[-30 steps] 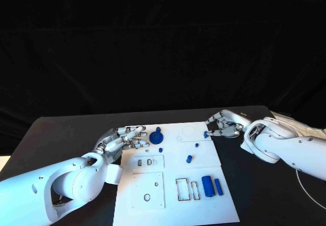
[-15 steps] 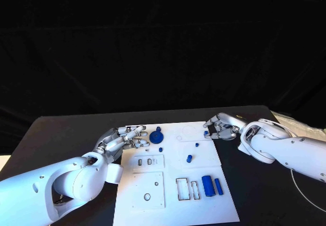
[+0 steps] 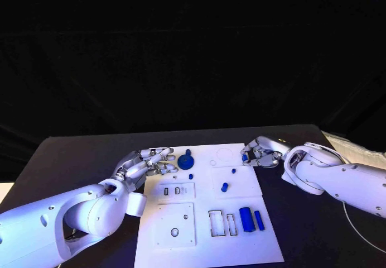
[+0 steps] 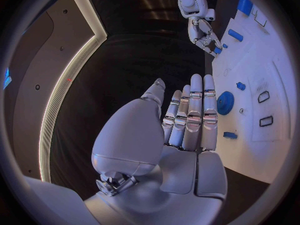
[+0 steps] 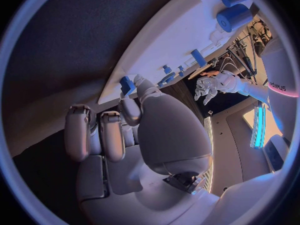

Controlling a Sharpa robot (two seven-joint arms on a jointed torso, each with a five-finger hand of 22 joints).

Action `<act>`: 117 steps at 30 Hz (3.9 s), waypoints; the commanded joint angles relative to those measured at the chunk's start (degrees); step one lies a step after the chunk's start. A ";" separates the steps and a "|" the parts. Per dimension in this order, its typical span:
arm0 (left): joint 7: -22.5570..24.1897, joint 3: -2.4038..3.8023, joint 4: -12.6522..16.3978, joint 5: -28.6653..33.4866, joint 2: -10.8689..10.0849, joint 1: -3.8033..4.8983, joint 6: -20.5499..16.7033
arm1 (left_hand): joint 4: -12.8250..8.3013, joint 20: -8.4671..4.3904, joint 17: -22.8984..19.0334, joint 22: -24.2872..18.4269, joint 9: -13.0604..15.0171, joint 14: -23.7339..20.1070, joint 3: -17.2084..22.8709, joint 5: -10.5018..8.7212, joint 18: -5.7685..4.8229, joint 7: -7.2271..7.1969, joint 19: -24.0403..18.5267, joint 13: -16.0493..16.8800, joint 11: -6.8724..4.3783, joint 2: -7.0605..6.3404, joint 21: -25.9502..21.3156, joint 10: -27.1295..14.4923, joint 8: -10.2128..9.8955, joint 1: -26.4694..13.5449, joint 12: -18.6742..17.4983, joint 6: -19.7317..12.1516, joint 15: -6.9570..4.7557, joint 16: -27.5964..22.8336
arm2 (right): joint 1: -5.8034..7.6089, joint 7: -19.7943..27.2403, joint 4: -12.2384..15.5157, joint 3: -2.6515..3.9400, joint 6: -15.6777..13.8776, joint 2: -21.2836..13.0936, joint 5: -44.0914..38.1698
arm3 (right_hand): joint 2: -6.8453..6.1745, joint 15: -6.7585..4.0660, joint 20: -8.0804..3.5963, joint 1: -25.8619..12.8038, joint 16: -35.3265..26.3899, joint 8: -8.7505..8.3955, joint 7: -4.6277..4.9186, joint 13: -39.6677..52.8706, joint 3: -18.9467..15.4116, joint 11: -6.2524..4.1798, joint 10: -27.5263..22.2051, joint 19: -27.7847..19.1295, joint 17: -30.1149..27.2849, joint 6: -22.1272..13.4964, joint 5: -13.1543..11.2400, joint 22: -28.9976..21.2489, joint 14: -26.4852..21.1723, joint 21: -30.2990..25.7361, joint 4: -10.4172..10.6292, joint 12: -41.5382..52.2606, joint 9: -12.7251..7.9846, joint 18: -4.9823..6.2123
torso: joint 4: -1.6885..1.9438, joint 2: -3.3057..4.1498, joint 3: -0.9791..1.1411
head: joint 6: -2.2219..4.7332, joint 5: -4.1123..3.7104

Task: Assemble the parts on the task board

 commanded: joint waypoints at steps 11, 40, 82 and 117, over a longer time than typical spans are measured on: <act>0.25 0.04 -0.07 0.06 0.16 0.04 1.05 | -0.43 0.15 0.08 0.05 0.02 -0.13 -0.02 0.06 0.09 0.29 0.40 -0.10 0.19 -0.08 -0.01 -0.18 -0.25 0.45 -0.12 0.03 0.14 -0.23 | -0.21 -0.29 -0.92 -0.02 1.19 0.45 -1.11 | 1.45 -0.42 -0.30 0.51 0.29 0.82 -0.50 0.67 1.30 -0.41 0.27 0.50 7.23 2.61 -1.93 0.39 4.54 0.44 -0.34 0.94 0.14 -0.56 | 0.04 -0.02 0.02 | 0.12 -0.09; 0.23 0.03 -0.45 0.06 0.19 0.04 0.98 | -0.43 0.15 0.08 0.05 0.02 -0.13 -0.02 0.06 0.09 0.29 0.40 -0.10 0.19 -0.08 -0.01 -0.18 -0.25 0.45 -0.12 0.03 0.14 -0.23 | 0.49 -5.93 3.22 0.14 -5.56 0.43 4.15 | 4.61 -2.34 -1.98 -1.23 0.55 3.73 -3.36 4.36 3.29 -2.72 3.17 1.06 7.97 9.41 -3.31 1.19 4.71 0.78 0.19 4.73 1.34 -0.71 | 0.13 -0.18 -0.08 | 0.03 0.06; 0.84 0.02 -4.58 0.07 0.49 -0.02 0.88 | -0.69 0.14 0.48 0.05 0.04 -0.15 0.07 0.08 0.10 0.26 0.42 -0.09 0.16 0.11 -0.04 -0.04 -0.30 0.56 -0.25 0.13 0.12 -0.40 | -4.06 -19.91 12.37 -0.52 2.73 16.77 -15.03 | 4.79 -2.59 -2.36 -1.87 0.06 3.45 -3.46 3.80 3.79 -2.89 2.71 0.82 7.07 9.00 -2.33 0.84 4.52 0.61 0.25 3.68 1.33 -0.64 | 0.97 -1.69 -1.10 | -2.90 3.21; 0.74 0.02 -4.28 0.16 0.38 -0.02 1.14 | -0.69 0.14 0.48 0.05 0.04 -0.15 0.07 0.08 0.10 0.26 0.42 -0.09 0.16 0.11 -0.04 -0.04 -0.30 0.56 -0.25 0.13 0.12 -0.40 | -5.03 -20.94 12.44 -0.66 5.12 16.75 -17.06 | 1.85 -2.11 -2.07 -3.66 -0.35 2.41 -2.59 0.34 2.76 -2.22 0.39 0.35 6.48 7.53 -2.43 0.19 4.40 0.24 0.19 -0.78 0.98 -0.52 | 1.00 -1.70 -1.12 | -3.50 3.66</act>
